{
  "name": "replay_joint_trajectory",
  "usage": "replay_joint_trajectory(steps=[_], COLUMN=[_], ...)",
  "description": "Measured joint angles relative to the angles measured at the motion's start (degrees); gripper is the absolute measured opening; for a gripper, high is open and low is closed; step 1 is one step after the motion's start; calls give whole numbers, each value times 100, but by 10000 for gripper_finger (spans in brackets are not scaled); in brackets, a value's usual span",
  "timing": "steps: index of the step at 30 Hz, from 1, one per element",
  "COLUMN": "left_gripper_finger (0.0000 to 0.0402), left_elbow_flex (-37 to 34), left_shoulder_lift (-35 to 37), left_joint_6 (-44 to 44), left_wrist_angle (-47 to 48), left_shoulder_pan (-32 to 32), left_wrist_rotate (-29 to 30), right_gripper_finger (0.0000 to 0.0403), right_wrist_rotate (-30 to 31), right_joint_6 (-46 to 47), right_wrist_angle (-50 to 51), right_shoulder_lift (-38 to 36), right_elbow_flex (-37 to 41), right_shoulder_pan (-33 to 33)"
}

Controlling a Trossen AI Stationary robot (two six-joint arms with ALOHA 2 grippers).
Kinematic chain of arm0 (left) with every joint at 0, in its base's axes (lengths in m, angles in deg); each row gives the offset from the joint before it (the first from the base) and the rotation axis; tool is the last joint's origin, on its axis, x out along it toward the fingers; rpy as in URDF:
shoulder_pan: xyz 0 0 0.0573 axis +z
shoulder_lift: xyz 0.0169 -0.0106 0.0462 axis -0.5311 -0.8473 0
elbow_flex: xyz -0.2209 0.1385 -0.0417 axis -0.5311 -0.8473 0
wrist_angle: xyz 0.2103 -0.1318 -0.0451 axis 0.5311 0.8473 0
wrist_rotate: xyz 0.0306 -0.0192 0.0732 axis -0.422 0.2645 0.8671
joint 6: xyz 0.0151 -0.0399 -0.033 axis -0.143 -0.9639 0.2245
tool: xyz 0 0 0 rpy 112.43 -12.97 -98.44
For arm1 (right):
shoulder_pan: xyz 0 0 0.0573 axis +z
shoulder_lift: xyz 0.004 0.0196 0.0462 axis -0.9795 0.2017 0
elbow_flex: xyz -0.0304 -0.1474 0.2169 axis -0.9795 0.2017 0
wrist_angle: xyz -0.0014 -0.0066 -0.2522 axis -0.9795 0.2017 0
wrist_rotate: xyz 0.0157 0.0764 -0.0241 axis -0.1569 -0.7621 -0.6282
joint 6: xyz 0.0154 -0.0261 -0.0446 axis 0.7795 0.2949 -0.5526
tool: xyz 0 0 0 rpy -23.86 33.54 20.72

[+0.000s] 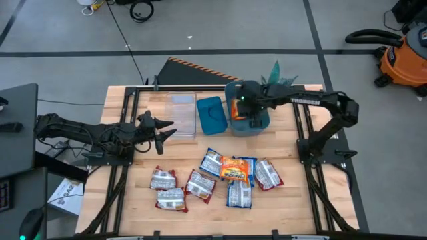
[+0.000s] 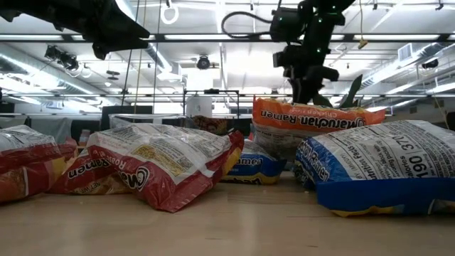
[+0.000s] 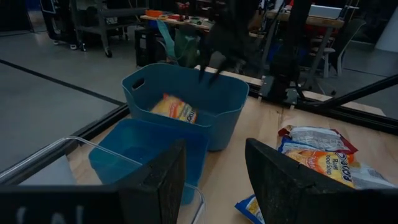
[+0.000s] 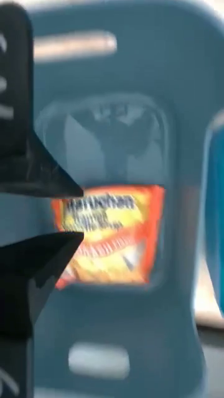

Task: Sort Maruchan noodles
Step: Put the orange noodle pack into the green bin

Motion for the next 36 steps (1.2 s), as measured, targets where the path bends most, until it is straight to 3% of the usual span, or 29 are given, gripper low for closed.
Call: replay_joint_trajectory(steps=[6, 11, 17, 20, 28, 36], left_gripper_finger=[172, 172, 172, 172, 172, 172], left_elbow_flex=[0, 0, 0, 0, 0, 0], left_shoulder_lift=[0, 0, 0, 0, 0, 0], left_joint_6=[-400, -486, -402, -392, -126, 61], left_wrist_angle=[-3, -5, 2, 6, 41, 77], left_shoulder_pan=[0, 0, 0, 0, 0, 39], left_wrist_rotate=[-36, -155, -102, 7, 9, -93], right_gripper_finger=[176, 191, 191, 191, 195, 224], right_wrist_rotate=[459, 611, -556, -541, 422, 214], right_joint_6=[646, 1046, 1684, 1836, 2138, 2288], right_wrist_angle=[352, 202, -961, -1354, -2199, -3235], right_shoulder_lift=[-25, -403, -678, -498, 537, 1126], right_elbow_flex=[0, 0, -2, -9, -2, -2], right_shoulder_pan=[675, 1399, 2315, 2835, 4021, 4294])
